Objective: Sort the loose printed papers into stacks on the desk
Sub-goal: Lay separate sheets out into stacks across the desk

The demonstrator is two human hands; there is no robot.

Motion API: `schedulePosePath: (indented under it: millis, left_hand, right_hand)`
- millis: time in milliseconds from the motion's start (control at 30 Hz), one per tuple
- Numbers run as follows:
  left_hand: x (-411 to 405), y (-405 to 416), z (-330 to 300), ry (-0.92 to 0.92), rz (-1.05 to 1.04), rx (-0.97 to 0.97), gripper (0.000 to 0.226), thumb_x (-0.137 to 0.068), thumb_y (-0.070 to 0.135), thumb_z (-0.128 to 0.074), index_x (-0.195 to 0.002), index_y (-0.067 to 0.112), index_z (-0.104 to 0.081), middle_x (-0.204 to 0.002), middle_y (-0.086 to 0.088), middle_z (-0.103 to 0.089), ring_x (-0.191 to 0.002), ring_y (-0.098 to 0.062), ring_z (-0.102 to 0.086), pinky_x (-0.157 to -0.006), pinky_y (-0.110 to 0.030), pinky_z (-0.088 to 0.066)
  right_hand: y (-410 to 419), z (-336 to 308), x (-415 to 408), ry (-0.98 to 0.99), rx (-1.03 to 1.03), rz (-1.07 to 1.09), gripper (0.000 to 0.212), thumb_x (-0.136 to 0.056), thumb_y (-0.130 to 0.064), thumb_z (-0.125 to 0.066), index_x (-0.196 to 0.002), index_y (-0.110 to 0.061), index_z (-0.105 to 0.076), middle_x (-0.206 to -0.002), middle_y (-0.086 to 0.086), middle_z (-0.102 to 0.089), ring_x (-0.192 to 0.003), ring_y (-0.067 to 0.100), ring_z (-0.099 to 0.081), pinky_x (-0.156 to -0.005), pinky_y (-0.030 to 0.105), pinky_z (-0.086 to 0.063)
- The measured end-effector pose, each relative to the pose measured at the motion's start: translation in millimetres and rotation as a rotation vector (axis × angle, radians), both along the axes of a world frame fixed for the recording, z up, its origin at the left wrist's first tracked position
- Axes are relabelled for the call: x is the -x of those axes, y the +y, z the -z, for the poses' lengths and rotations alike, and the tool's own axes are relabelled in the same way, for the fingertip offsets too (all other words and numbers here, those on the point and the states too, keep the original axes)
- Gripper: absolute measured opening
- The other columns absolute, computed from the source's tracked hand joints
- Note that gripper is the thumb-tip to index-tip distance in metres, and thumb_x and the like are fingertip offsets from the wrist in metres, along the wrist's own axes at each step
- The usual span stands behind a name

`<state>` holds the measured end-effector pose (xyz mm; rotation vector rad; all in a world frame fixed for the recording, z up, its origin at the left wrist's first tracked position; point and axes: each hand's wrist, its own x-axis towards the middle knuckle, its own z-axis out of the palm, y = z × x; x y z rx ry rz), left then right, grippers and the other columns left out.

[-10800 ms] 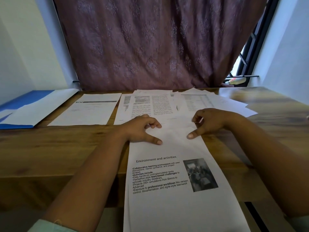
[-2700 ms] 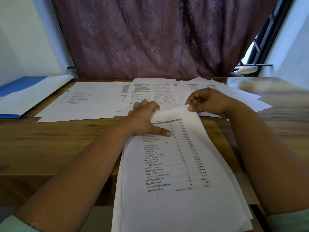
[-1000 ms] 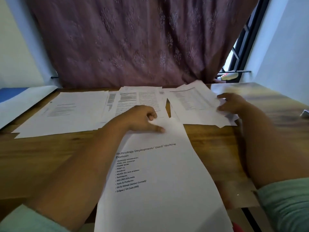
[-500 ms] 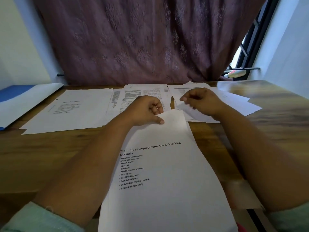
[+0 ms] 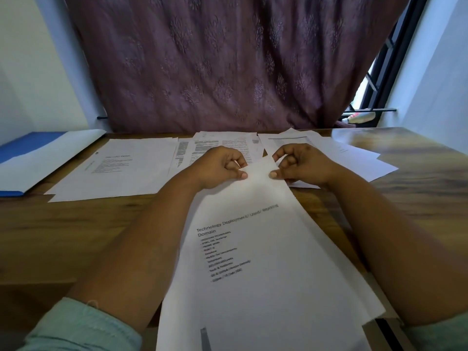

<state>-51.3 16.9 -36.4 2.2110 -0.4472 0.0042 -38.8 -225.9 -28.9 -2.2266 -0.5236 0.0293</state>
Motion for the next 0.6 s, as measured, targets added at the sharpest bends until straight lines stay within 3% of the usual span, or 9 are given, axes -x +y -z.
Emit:
schedulePosePath:
  millis: [100, 167, 233, 333, 433, 500, 600]
  left_hand:
    - [-3.3, 3.9, -1.6, -0.072, -0.026, 0.056, 0.008, -0.086, 0.015, -0.075, -0.093, 0.014, -0.073, -0.092, 0.000, -0.072, -0.083, -0.006, -0.063, -0.084, -0.020, -0.047]
    - [-4.1, 7.9, -6.1, -0.176, -0.076, 0.056, 0.009, -0.087, 0.017, -0.074, -0.096, 0.014, -0.073, -0.107, 0.005, -0.070, -0.096, 0.000, -0.062, -0.088, -0.014, -0.046]
    - [-2.1, 12.8, -12.3, -0.291, -0.099, 0.052, 0.008, -0.092, 0.019, -0.068, -0.096, 0.012, -0.070, -0.096, 0.011, -0.068, -0.086, 0.011, -0.057, -0.083, -0.011, -0.044]
    - [1.3, 30.2, -21.8, -0.406, -0.253, 0.135, 0.008, -0.098, 0.023, -0.059, -0.094, 0.017, -0.059, -0.083, 0.014, -0.060, -0.072, 0.011, -0.050, -0.072, -0.015, -0.042]
    - [5.3, 51.7, -38.8, -0.551, -0.548, 0.207, 0.014, -0.098, 0.035, -0.057, -0.105, 0.023, -0.059, -0.104, 0.005, -0.063, -0.096, -0.005, -0.052, -0.092, -0.035, -0.047]
    - [10.9, 68.7, -52.0, -0.556, -0.815, 0.080, 0.046, -0.093, 0.046, -0.061, -0.133, 0.026, -0.050, -0.140, -0.003, -0.050, -0.126, -0.022, -0.042, -0.108, -0.050, -0.036]
    - [21.8, 101.4, -53.3, -0.185, -0.918, 0.092, 0.106, -0.076, 0.054, -0.077, -0.154, 0.022, -0.013, -0.160, -0.011, -0.019, -0.144, -0.035, -0.025, -0.113, -0.053, -0.032]
  right_hand:
    - [5.5, 0.9, 1.6, -0.101, 0.085, 0.030, 0.053, -0.073, -0.045, -0.080, -0.118, -0.038, -0.053, -0.116, -0.015, -0.058, -0.104, 0.011, -0.057, -0.093, 0.030, -0.051]
    - [11.7, 0.3, 6.9, -0.088, 0.104, 0.027, 0.062, -0.071, -0.045, -0.081, -0.122, -0.041, -0.046, -0.125, -0.018, -0.047, -0.113, 0.010, -0.049, -0.097, 0.031, -0.047]
    - [14.3, -0.7, 10.6, -0.047, 0.080, 0.028, 0.056, -0.072, -0.043, -0.081, -0.117, -0.039, -0.048, -0.123, -0.018, -0.048, -0.111, 0.010, -0.049, -0.098, 0.031, -0.045]
    - [13.1, -8.8, 14.5, -0.025, 0.027, -0.006, 0.040, -0.074, -0.043, -0.080, -0.107, -0.025, -0.067, -0.108, -0.012, -0.070, -0.099, 0.010, -0.065, -0.096, 0.035, -0.052]
    - [21.8, -21.4, 12.1, -0.007, 0.071, 0.032, 0.029, -0.086, -0.044, -0.069, -0.101, -0.020, -0.072, -0.095, -0.005, -0.075, -0.088, 0.013, -0.070, -0.084, 0.031, -0.056]
    - [41.7, -27.7, 3.7, 0.038, -0.040, 0.060, 0.028, -0.094, -0.037, -0.062, -0.110, -0.015, -0.069, -0.106, -0.001, -0.072, -0.097, 0.018, -0.068, -0.083, 0.029, -0.055]
    - [86.5, -36.6, -15.8, 0.039, -0.183, 0.177, 0.039, -0.099, -0.025, -0.055, -0.133, -0.005, -0.053, -0.124, 0.002, -0.057, -0.116, 0.024, -0.057, -0.094, 0.030, -0.047]
